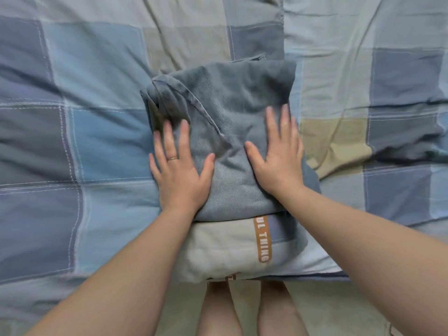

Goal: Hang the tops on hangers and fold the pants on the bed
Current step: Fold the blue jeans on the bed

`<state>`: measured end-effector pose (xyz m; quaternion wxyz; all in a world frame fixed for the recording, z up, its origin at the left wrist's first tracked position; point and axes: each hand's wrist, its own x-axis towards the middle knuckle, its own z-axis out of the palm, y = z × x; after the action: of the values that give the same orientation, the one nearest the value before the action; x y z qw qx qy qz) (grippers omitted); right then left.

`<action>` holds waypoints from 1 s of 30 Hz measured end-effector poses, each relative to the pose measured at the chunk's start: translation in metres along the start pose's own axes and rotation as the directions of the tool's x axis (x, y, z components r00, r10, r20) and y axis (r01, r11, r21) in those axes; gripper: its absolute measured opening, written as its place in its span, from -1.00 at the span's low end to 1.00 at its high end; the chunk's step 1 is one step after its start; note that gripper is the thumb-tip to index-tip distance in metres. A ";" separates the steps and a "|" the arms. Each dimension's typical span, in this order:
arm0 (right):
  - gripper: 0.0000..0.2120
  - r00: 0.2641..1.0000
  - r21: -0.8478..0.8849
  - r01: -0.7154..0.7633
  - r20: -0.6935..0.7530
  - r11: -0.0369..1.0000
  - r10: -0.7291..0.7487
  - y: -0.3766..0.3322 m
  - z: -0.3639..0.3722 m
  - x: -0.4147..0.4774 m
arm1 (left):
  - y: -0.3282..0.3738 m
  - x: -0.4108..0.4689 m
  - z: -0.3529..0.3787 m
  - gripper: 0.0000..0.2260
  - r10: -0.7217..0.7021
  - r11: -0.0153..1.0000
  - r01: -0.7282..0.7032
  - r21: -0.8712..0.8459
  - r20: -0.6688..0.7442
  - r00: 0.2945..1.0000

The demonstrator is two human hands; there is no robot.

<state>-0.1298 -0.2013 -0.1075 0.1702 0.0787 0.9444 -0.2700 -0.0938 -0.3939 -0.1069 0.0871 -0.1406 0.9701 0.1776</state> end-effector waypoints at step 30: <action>-0.35 0.681 0.420 -0.669 0.677 0.614 0.279 0.011 -0.137 -0.033 | 0.002 0.006 -0.139 -0.78 -0.106 0.332 0.910 -0.248 0.949 0.297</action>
<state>-0.1345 -0.1206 0.0088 0.4638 0.3104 0.6415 -0.5264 -0.1167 -0.4446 0.0208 0.5084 -0.4167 0.4845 0.5772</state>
